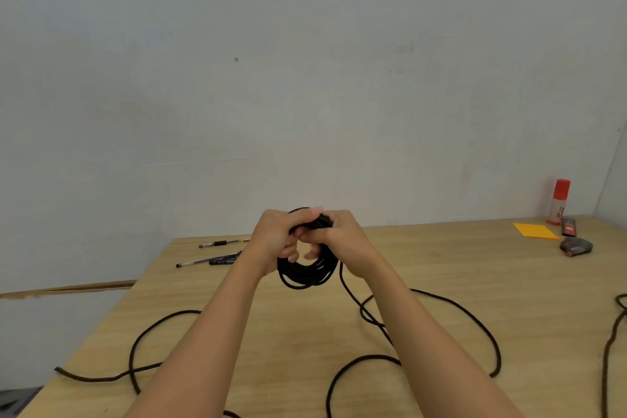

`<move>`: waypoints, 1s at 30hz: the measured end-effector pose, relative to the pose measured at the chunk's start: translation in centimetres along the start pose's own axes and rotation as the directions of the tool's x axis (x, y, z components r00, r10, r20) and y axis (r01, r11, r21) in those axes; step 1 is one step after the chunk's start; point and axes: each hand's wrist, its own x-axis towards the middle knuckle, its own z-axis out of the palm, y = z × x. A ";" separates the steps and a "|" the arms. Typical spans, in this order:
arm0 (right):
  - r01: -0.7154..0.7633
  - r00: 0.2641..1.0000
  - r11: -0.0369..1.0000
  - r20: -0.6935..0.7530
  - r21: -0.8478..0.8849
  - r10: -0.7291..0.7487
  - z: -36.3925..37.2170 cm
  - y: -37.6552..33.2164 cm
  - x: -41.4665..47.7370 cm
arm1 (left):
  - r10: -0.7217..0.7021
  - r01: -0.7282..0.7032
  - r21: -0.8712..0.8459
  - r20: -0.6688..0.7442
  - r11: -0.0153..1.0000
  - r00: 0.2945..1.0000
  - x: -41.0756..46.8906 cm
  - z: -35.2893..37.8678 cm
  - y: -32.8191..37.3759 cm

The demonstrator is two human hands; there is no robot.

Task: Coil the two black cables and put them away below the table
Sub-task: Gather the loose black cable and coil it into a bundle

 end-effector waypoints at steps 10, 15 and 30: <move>-0.079 0.815 0.987 -0.579 -0.137 -0.015 -0.1 0.0 2.1 | -0.486 0.443 -0.227 -0.197 0.867 0.851 0.3 1.3 -3.0; 0.007 0.812 0.990 -0.579 0.140 0.076 0.8 -1.9 2.2 | -0.586 0.734 -0.445 0.444 0.513 0.678 -1.0 4.8 -4.5; -0.284 0.860 0.912 -0.342 0.297 0.379 -0.4 0.6 0.2 | -0.466 0.409 -0.624 0.080 0.666 0.881 -0.2 1.5 -0.4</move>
